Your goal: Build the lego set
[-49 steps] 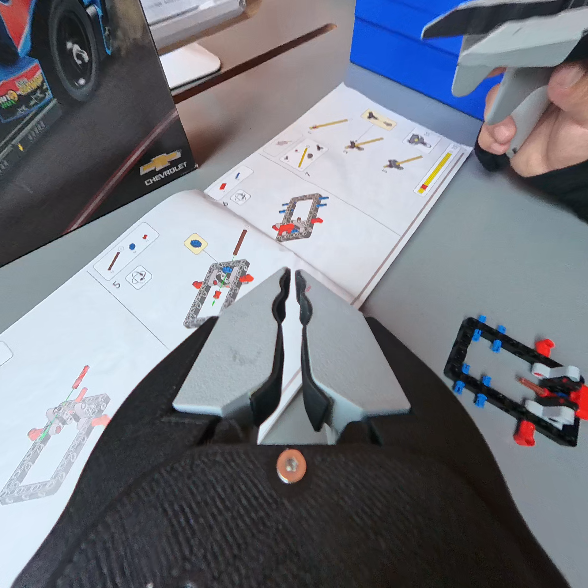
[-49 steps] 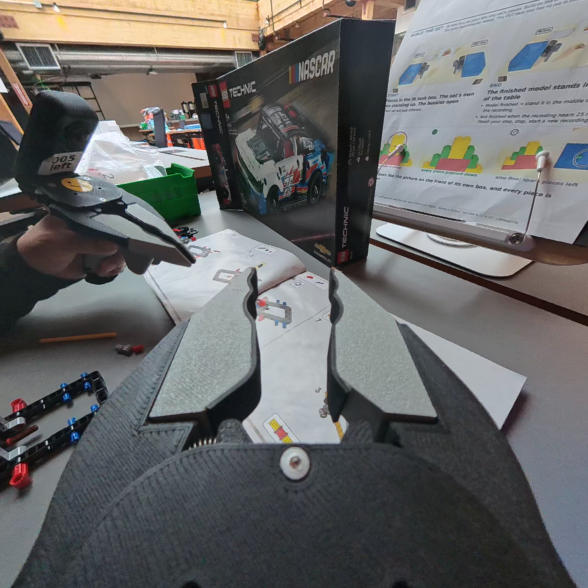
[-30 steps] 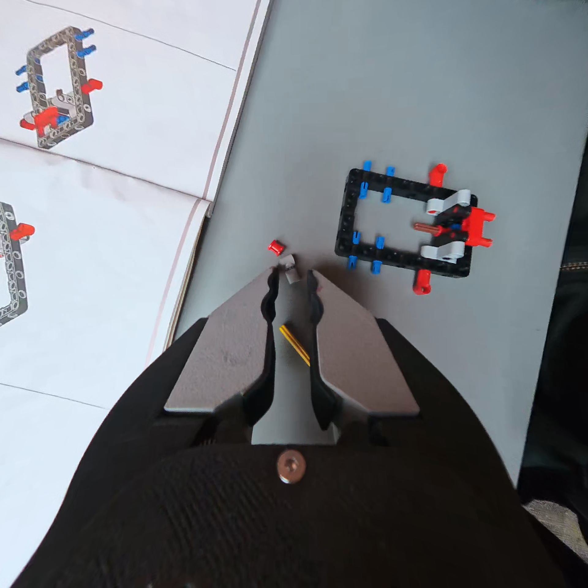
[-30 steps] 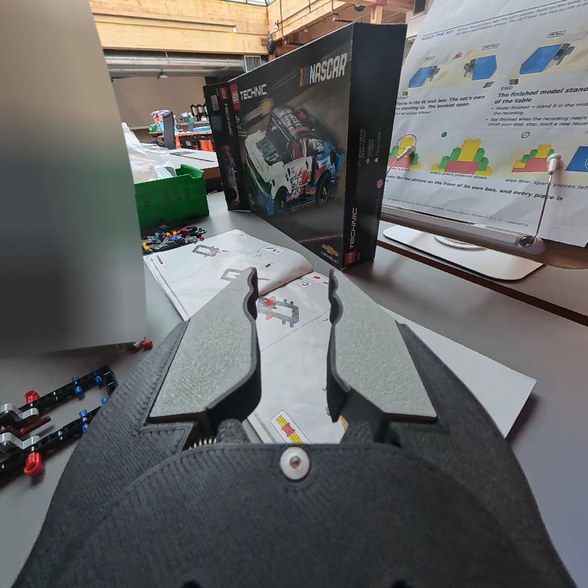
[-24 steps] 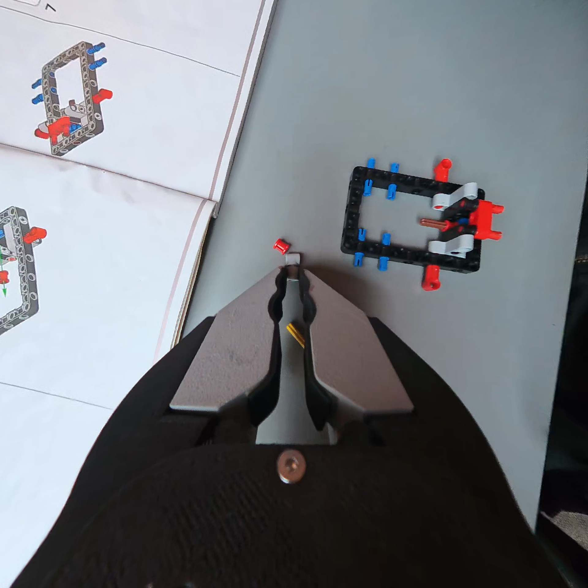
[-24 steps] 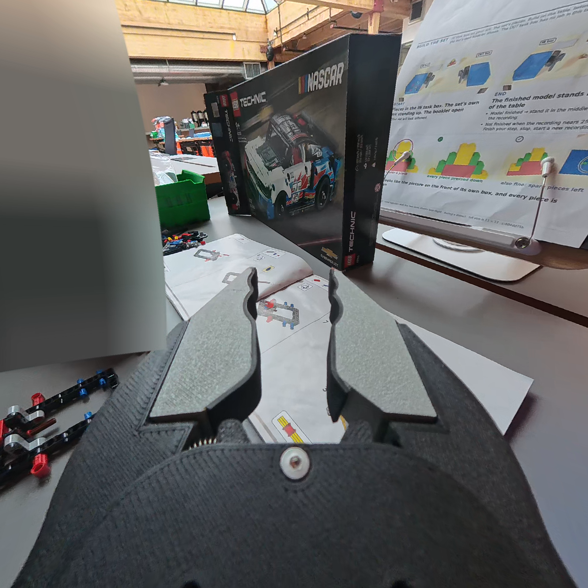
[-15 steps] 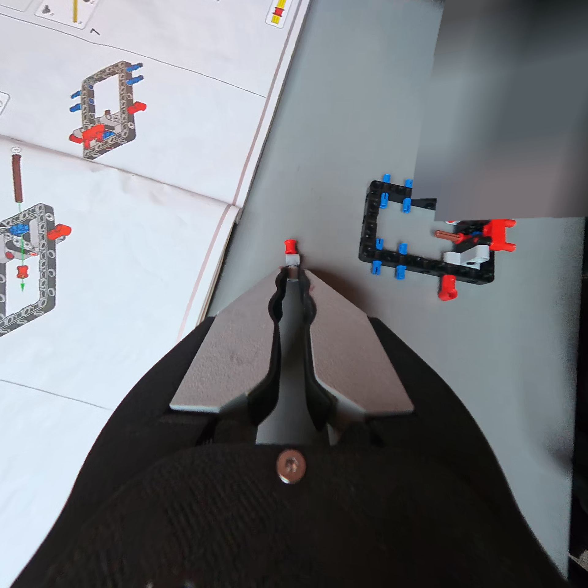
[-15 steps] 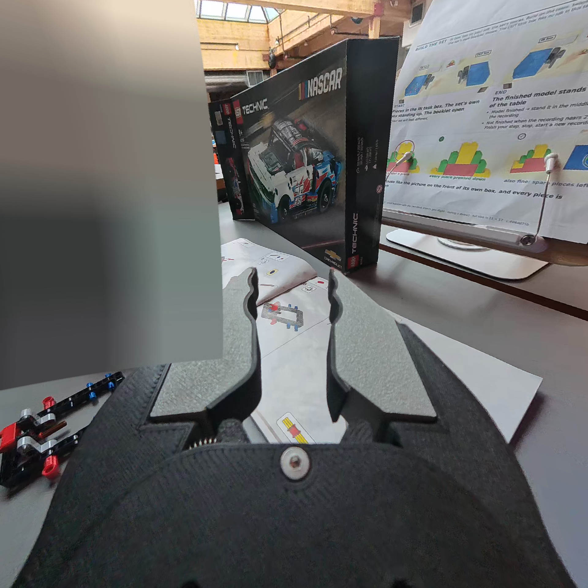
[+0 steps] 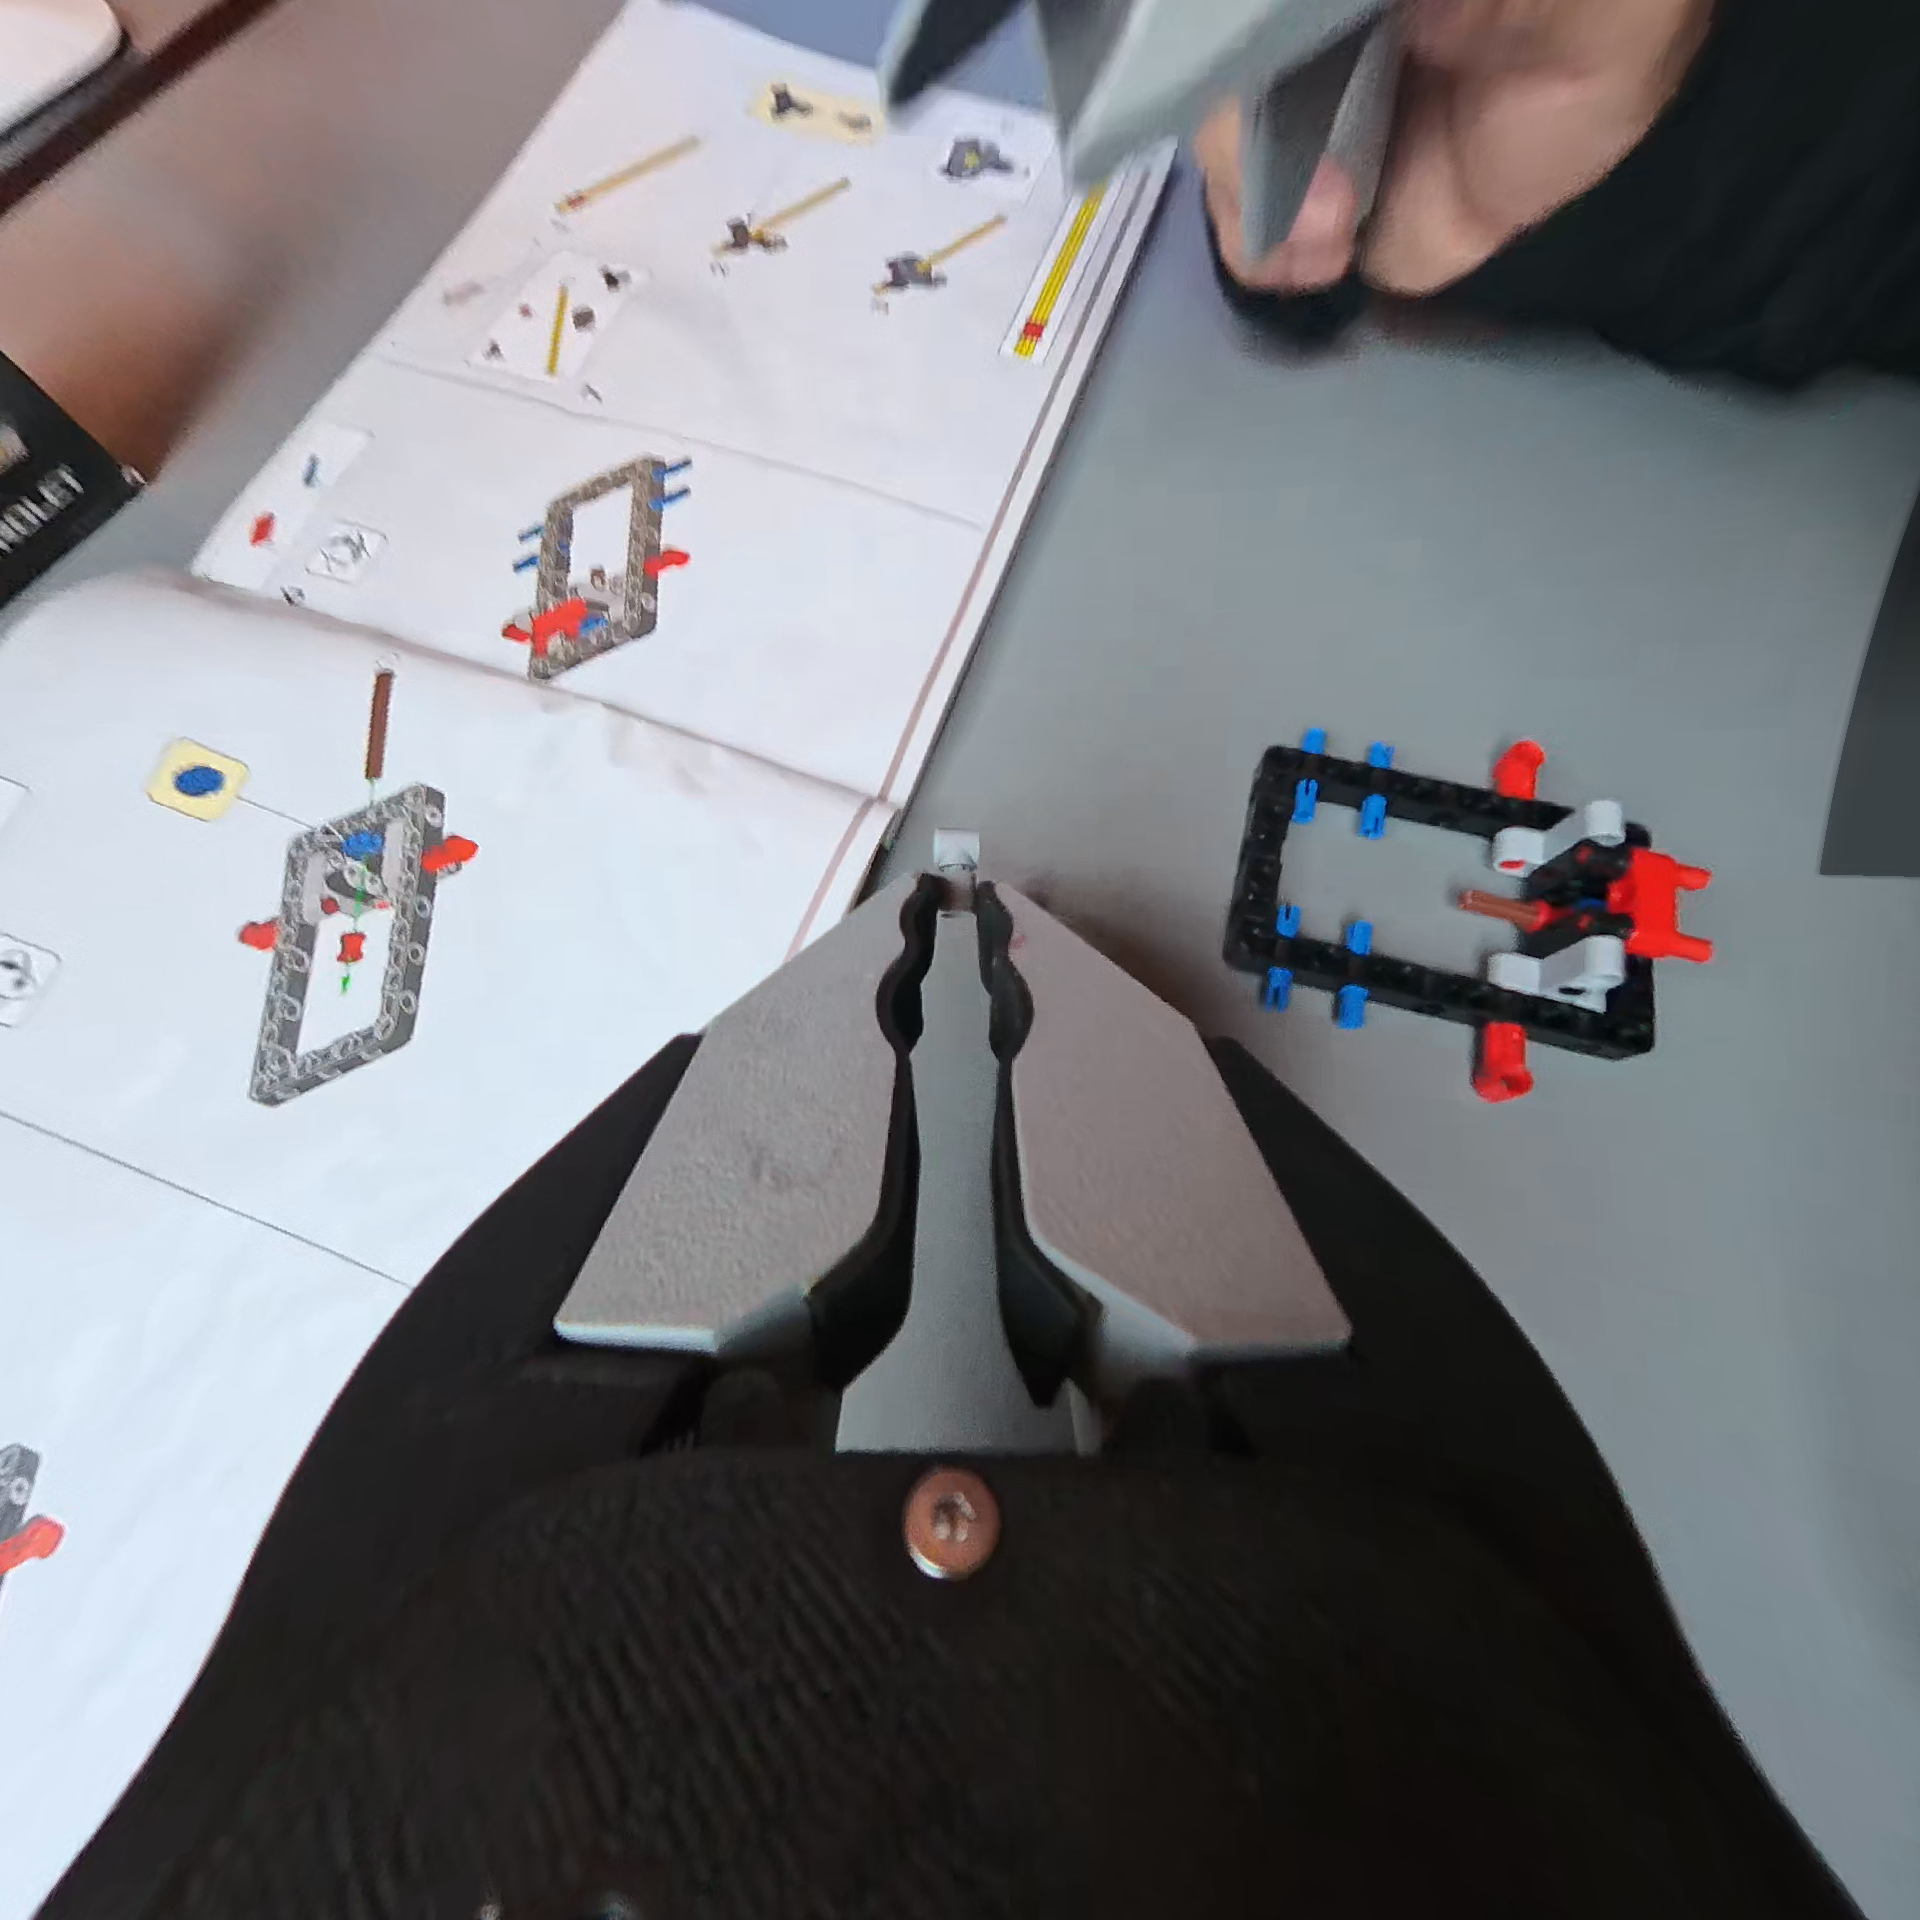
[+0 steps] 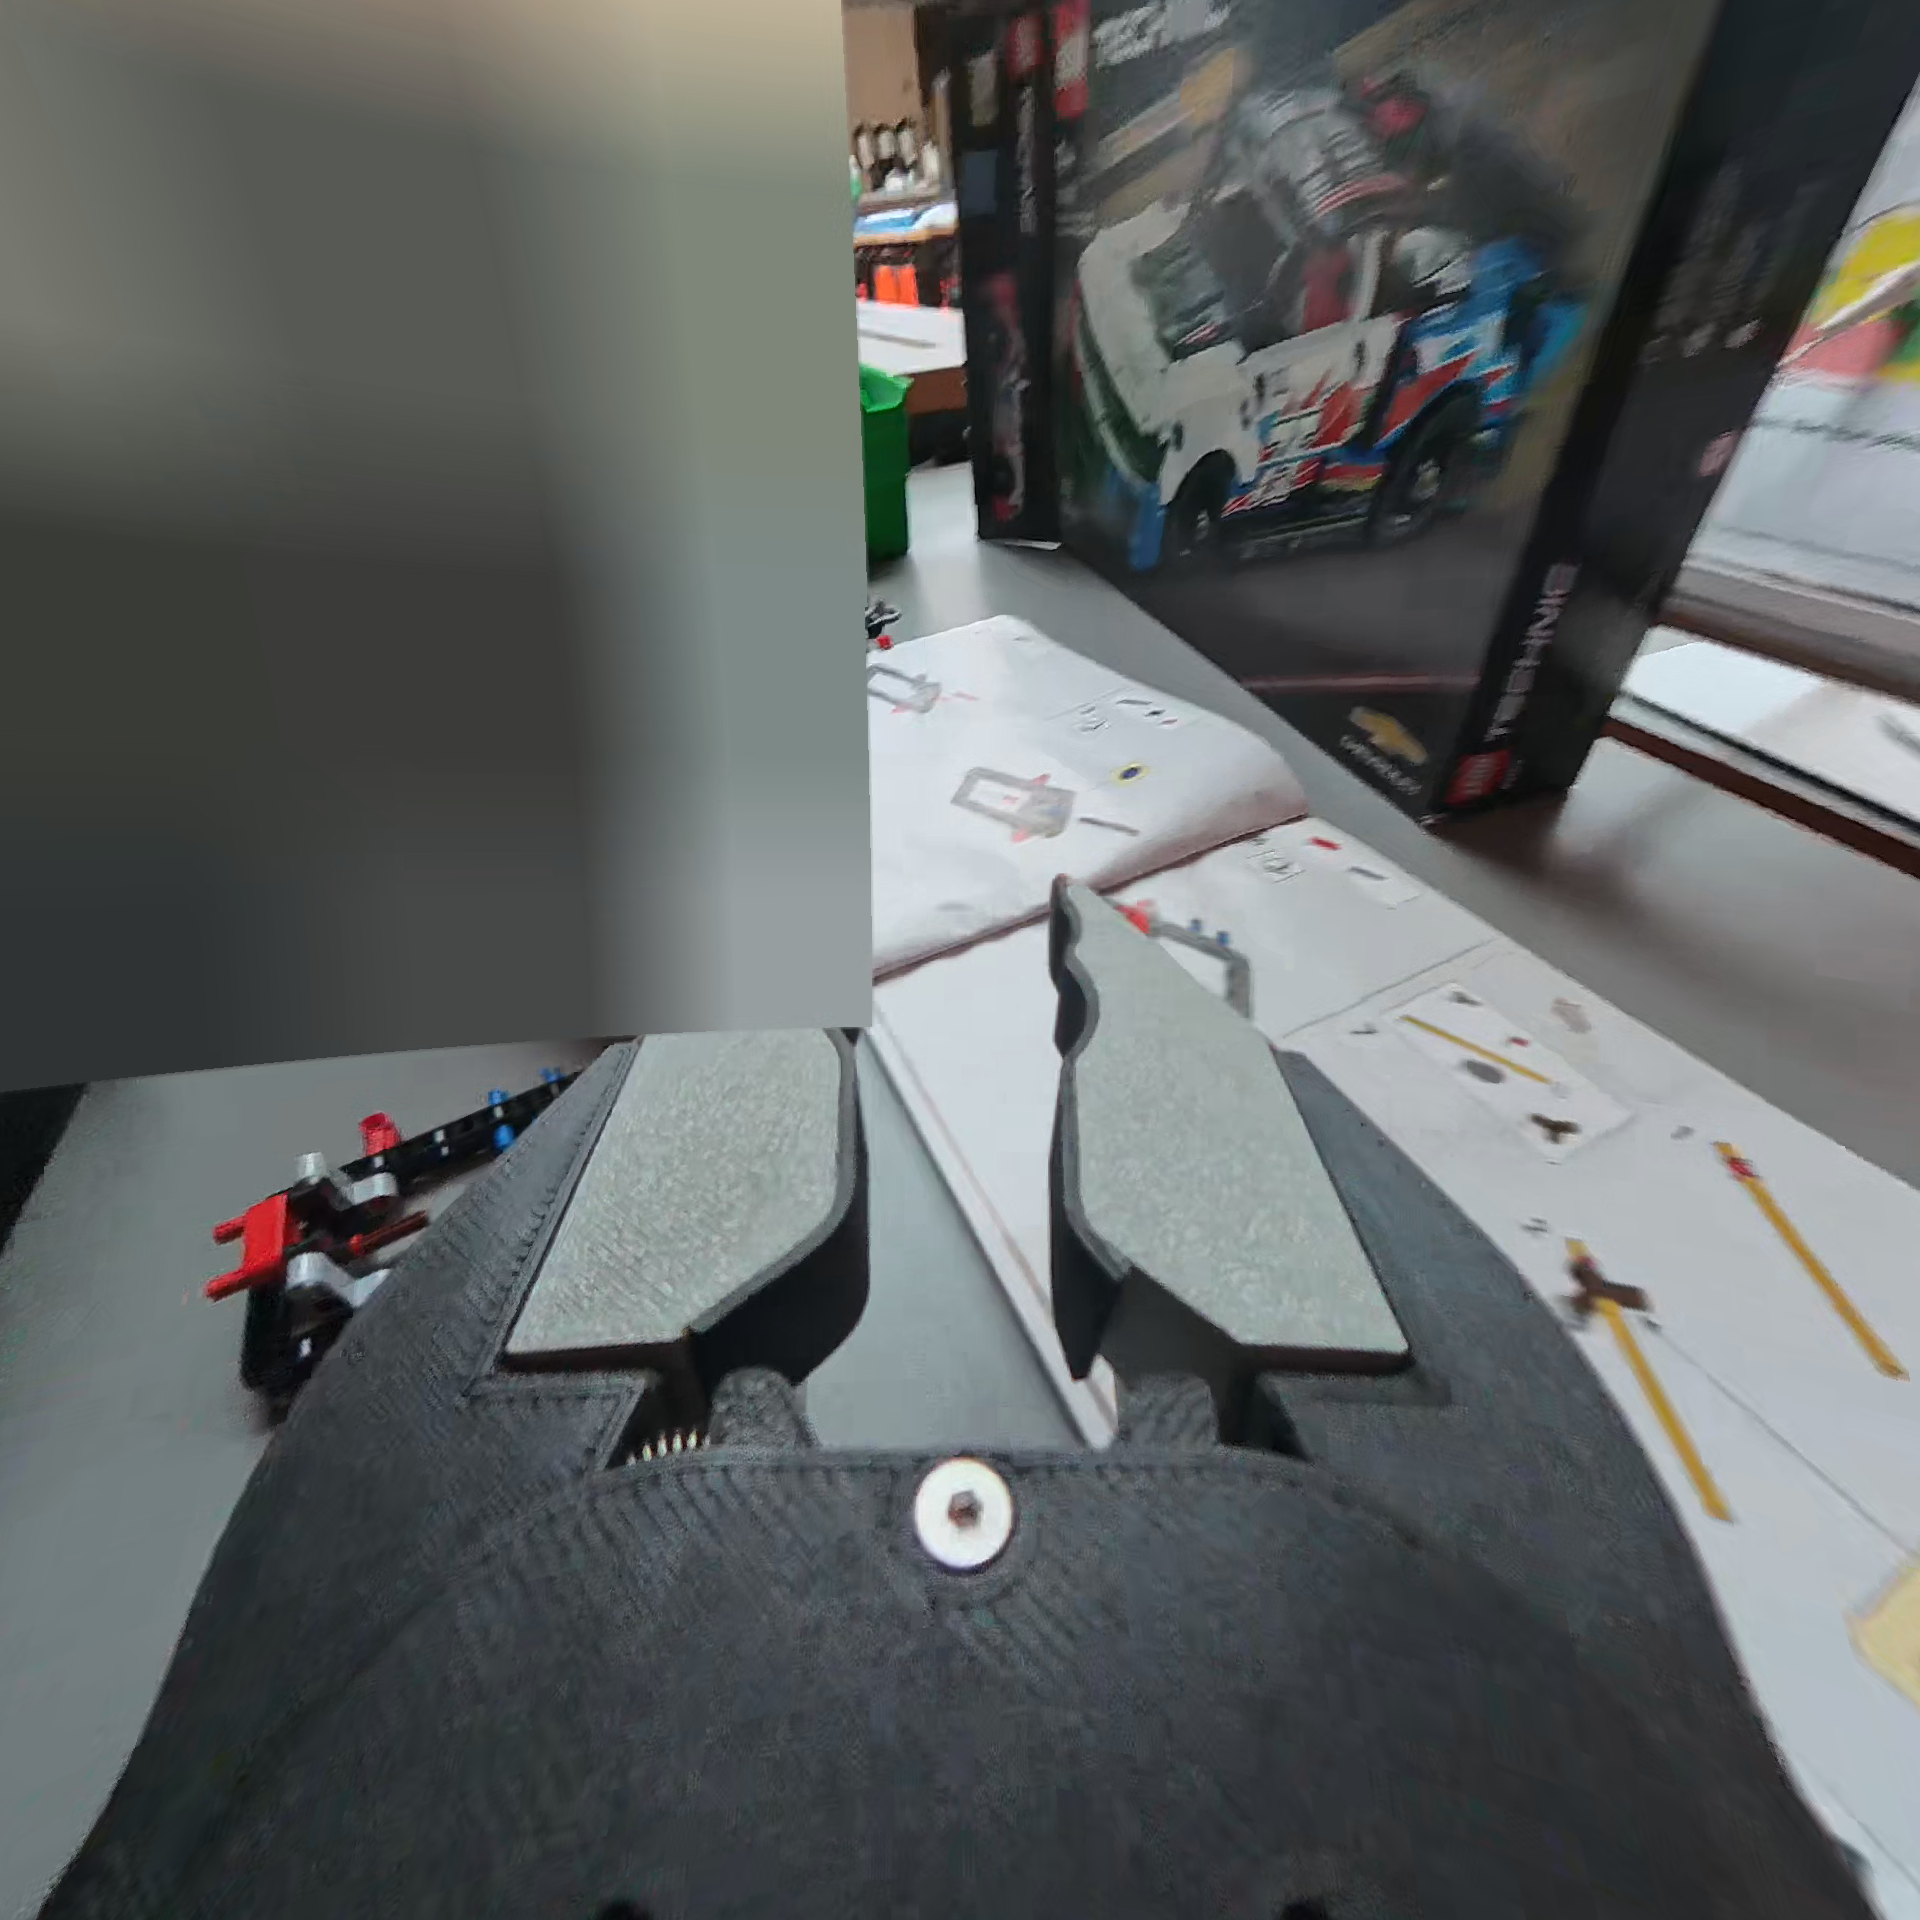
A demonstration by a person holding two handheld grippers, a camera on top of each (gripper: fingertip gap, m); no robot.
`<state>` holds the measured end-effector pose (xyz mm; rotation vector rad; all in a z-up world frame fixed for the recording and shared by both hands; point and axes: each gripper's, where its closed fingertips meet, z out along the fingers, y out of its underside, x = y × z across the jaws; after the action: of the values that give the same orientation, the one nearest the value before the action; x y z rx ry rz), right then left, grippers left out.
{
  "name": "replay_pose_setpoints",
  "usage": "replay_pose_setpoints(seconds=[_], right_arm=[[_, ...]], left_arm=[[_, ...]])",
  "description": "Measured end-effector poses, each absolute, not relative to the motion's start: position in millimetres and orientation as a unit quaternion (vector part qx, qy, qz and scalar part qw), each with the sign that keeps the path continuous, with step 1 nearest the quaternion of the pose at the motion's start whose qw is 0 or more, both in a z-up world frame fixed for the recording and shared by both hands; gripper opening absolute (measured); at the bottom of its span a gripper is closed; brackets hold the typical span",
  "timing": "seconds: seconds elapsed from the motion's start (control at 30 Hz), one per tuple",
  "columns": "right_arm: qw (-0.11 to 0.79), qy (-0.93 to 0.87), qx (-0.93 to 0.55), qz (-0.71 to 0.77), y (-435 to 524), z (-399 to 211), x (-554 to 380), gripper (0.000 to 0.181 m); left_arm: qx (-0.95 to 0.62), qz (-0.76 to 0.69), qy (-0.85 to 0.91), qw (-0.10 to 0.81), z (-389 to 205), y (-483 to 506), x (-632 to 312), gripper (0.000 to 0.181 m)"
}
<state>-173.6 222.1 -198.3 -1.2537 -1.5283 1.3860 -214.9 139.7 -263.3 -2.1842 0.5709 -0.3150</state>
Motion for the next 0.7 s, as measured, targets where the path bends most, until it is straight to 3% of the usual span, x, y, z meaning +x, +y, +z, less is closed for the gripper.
replay_pose_setpoints(seconds=[0.03,0.4,0.6,0.7], right_arm=[[0.334,-0.603,-0.481,0.542,208,-202,-177,0.029],[0.203,-0.613,-0.5,0.578,134,-218,-198,0.029],[0.163,-0.598,-0.486,0.616,116,-211,-197,0.004],[0.164,-0.61,-0.476,0.612,106,-212,-196,0.004]], left_arm=[[-0.865,-0.121,0.231,0.43,-258,141,-212,0.005],[-0.807,0.002,0.275,0.523,-217,137,-198,0.005],[-0.801,0.059,0.285,0.523,-218,123,-190,0.005],[-0.802,0.079,0.279,0.522,-219,114,-190,0.005]])
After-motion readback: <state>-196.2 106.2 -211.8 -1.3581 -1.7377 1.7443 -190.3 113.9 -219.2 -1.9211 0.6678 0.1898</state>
